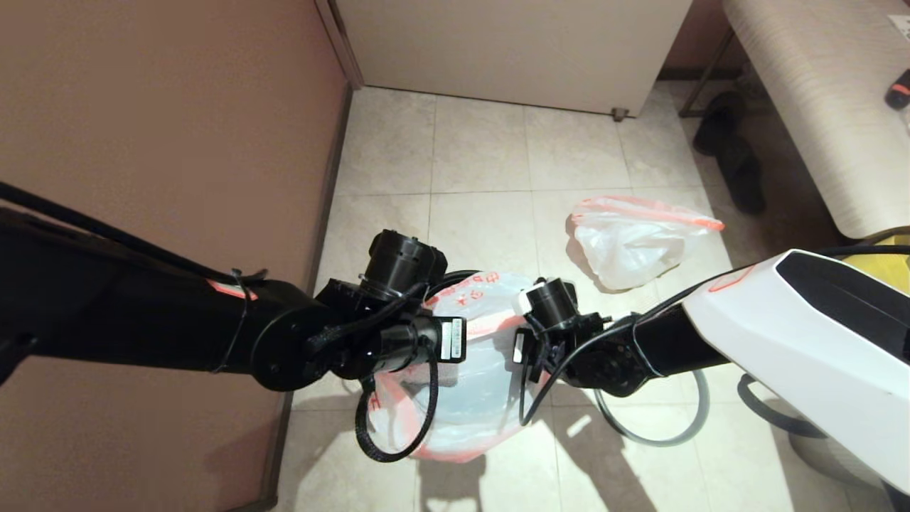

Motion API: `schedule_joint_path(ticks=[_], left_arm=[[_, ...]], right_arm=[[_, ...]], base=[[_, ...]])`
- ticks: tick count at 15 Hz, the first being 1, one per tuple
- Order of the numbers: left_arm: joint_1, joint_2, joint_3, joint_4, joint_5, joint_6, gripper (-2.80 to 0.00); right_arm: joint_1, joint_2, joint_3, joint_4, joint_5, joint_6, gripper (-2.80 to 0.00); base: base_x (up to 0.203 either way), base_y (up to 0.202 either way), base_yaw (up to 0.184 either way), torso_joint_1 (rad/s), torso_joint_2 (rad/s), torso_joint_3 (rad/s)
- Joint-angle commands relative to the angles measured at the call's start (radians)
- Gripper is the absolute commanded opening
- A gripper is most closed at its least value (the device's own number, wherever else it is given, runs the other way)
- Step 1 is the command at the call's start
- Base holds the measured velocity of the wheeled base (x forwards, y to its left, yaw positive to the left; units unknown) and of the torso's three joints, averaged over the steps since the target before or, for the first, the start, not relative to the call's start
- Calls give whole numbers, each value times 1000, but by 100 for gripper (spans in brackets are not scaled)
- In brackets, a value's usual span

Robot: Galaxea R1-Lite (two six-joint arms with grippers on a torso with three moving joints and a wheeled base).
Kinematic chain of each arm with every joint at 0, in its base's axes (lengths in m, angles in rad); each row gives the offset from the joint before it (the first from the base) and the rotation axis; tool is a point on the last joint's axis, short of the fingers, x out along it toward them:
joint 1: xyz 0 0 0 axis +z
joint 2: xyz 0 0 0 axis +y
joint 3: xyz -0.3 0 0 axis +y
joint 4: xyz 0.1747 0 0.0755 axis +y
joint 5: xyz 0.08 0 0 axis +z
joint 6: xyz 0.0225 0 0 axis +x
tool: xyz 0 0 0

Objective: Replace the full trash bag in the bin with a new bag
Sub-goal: Put the new garbage bag on the trash can

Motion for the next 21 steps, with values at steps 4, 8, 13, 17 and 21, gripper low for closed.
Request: schedule_joint_path(ticks=[4,8,13,17,21], left_arm=[[-12,14,-38,116,-57,-11,-280],[5,-37,-29,149,-152,0,-280],[55,4,-35,212,-311,31,-280],[87,125,-30,134,-303,34,-280],[108,248,24,-155,-196,33,-280]], right_arm=[[-9,25,-24,-1,-40,46,-280],[-66,-11,-29,-15,63,101,-280],[-97,-32,-30,-19,97,116,-280],[-122,-50,-43,-14,152,145,-280],[-114,-69,-42,-5,171,162,-280]], base=[[0,0,0,0,0,0],[0,0,0,0,0,0],[0,0,0,0,0,0],[0,0,0,0,0,0],[0,0,0,0,0,0]])
